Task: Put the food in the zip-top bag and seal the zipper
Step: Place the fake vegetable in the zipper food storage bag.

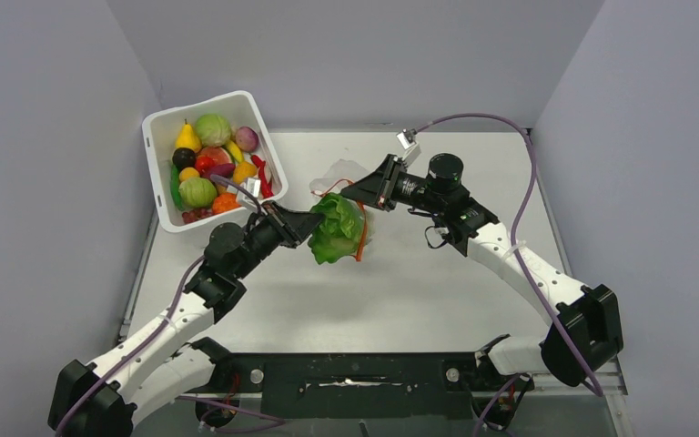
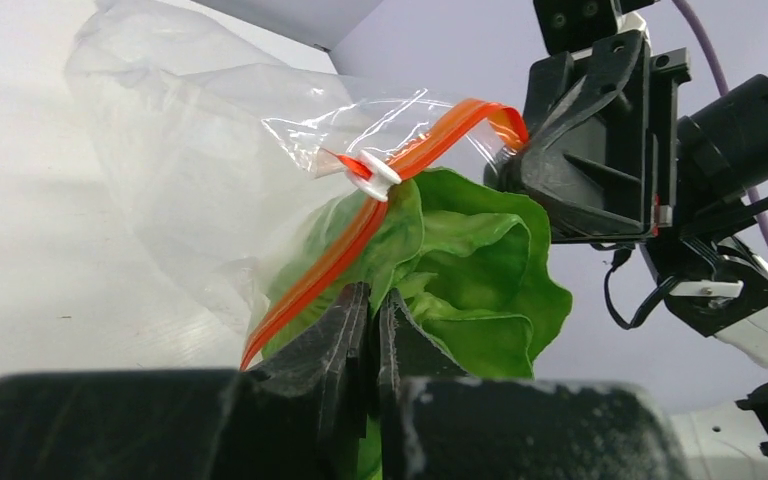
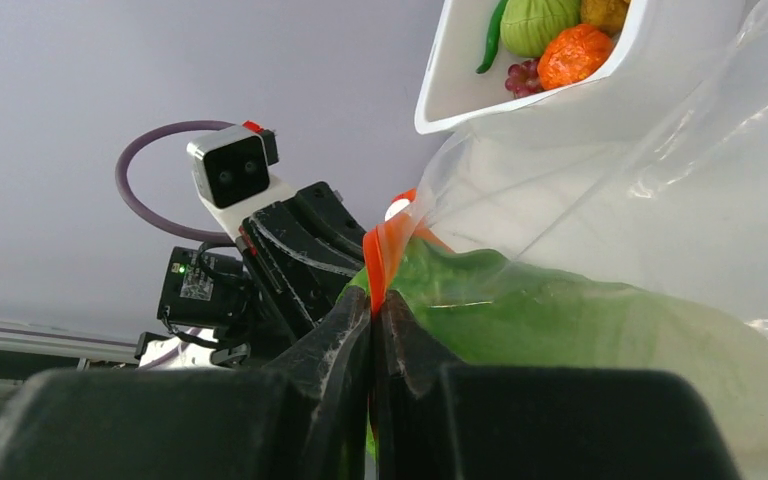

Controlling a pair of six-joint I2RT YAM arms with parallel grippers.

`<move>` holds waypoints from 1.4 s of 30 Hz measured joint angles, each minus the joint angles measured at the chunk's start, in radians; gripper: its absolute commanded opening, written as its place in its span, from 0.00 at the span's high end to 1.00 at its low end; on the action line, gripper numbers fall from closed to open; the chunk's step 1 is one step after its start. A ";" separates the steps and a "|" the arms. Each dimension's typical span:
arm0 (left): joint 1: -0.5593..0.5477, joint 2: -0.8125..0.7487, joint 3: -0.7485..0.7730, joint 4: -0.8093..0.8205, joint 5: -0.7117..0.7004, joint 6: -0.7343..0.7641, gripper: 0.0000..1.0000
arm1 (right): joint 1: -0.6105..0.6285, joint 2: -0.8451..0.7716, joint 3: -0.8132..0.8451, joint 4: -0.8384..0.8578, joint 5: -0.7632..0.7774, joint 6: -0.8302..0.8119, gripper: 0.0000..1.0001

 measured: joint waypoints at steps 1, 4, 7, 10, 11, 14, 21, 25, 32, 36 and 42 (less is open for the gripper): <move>0.000 0.006 0.000 0.000 -0.001 0.008 1.00 | 0.000 0.000 0.000 0.002 -0.005 0.005 1.00; 0.000 0.021 0.002 0.000 -0.006 0.023 0.82 | 0.000 0.000 0.000 0.006 -0.015 0.011 1.00; 0.000 0.034 0.019 -0.016 -0.003 0.032 0.60 | 0.000 0.000 0.000 0.002 -0.022 0.004 1.00; 0.000 0.038 0.075 -0.068 0.002 0.061 0.46 | -0.004 0.000 0.000 -0.006 -0.024 -0.004 1.00; 0.000 0.035 0.103 -0.093 0.001 0.074 0.45 | -0.008 0.000 0.000 -0.013 -0.025 -0.009 1.00; 0.000 0.003 0.173 -0.163 -0.006 0.114 0.44 | -0.020 0.000 0.000 -0.033 -0.025 -0.027 1.00; 0.000 -0.116 0.250 -0.351 -0.074 0.223 0.53 | -0.075 0.000 0.000 -0.058 -0.025 -0.033 1.00; 0.000 -0.133 0.237 -0.422 -0.098 0.257 0.60 | -0.095 -0.006 0.000 -0.053 -0.032 -0.010 1.00; 0.000 -0.105 0.103 -0.426 -0.068 0.256 0.61 | -0.113 -0.053 0.000 -0.035 -0.032 0.031 1.00; 0.000 -0.068 0.055 -0.415 -0.065 0.256 0.61 | -0.113 -0.059 0.000 -0.009 -0.045 0.053 1.00; -0.001 0.012 0.006 -0.255 0.024 0.230 0.54 | -0.113 -0.059 0.000 0.006 -0.052 0.076 1.00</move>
